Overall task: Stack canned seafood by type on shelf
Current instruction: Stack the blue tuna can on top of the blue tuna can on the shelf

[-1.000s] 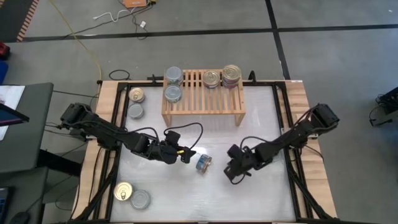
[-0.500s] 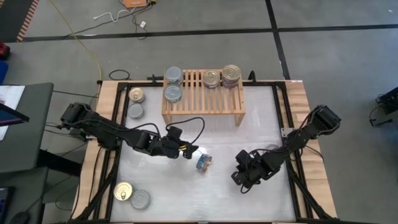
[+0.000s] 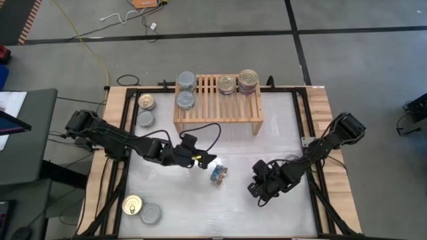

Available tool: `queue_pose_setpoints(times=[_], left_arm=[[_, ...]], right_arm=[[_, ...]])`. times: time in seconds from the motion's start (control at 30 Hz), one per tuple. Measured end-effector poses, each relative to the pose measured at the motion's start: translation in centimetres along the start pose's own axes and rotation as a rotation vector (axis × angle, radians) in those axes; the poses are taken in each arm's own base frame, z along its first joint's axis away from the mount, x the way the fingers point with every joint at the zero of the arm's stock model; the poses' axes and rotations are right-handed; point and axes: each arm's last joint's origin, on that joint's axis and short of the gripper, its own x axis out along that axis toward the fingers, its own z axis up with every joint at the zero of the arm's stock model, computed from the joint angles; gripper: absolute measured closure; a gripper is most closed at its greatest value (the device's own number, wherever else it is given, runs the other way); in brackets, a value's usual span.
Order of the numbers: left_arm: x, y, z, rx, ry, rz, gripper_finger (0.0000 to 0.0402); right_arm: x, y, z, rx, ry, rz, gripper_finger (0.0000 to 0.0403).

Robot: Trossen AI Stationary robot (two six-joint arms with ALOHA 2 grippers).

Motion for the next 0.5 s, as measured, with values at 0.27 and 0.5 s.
queue_pose_setpoints(times=[0.27, 0.5], left_arm=[[2.0, -6.0, 0.7, 0.245, -0.013, 0.072, 0.0047], [4.4, -8.1, 0.2, 0.382, 0.093, 0.256, 0.0047]], right_arm=[[0.0, 0.1, 0.1, 0.005, -0.017, 0.008, 0.0372], [0.0, 0.3, 0.1, 0.015, -0.020, 0.026, 0.0372]])
